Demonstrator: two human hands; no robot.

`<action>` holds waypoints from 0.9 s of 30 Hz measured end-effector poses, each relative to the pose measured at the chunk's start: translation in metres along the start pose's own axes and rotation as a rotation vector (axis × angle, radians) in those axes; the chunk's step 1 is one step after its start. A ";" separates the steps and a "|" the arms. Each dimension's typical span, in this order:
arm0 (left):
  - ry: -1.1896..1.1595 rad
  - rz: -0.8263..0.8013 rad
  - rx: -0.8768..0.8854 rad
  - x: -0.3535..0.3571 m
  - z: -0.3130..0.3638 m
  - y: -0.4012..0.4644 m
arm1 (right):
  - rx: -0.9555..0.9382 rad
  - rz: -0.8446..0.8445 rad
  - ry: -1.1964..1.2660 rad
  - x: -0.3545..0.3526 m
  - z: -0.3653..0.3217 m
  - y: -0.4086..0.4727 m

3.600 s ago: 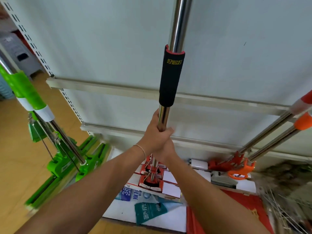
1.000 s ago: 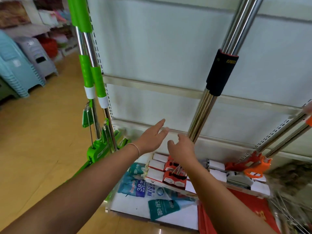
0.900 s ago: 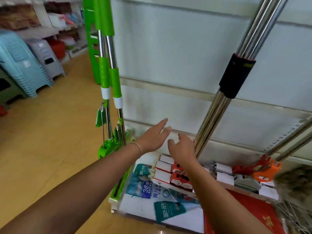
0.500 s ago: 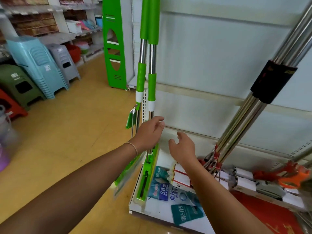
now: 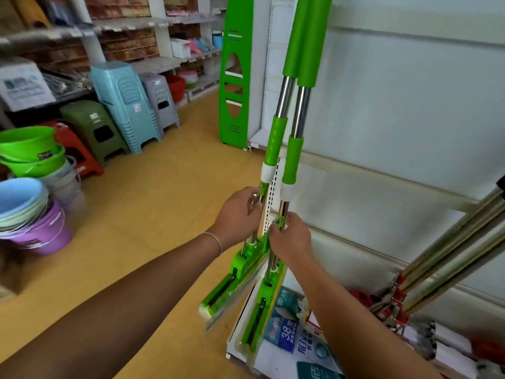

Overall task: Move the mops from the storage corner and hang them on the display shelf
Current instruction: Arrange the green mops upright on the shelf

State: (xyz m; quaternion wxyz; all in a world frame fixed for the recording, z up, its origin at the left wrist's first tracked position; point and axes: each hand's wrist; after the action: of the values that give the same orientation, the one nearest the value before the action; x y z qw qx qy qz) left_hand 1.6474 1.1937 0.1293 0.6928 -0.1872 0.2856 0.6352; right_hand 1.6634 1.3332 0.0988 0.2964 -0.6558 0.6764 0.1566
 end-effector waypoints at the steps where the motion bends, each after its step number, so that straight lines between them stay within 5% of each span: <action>1: 0.007 0.006 -0.007 -0.001 -0.003 0.004 | 0.006 0.005 0.001 0.004 0.000 0.005; 10: -0.037 0.021 0.012 0.005 -0.025 0.055 | 0.121 0.051 0.008 0.028 0.000 0.040; 18: -0.176 -0.355 0.188 -0.002 -0.045 0.104 | 0.247 0.192 0.072 0.059 -0.001 0.061; 27: -0.161 -0.654 0.112 0.003 -0.073 0.135 | 0.377 0.281 0.197 0.085 0.012 0.062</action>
State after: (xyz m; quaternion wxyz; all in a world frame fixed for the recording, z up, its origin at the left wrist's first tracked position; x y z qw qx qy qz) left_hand 1.5028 1.1670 0.0856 0.8893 -0.1799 0.1891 0.3755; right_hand 1.6080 1.2783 0.0271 0.3214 -0.5006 0.8038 0.0026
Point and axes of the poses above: each hand's wrist, its own y-axis towards the middle knuckle, its own x-axis out of the palm, z = x × y, and after that the axes turned 7 degrees about -z, right-handed
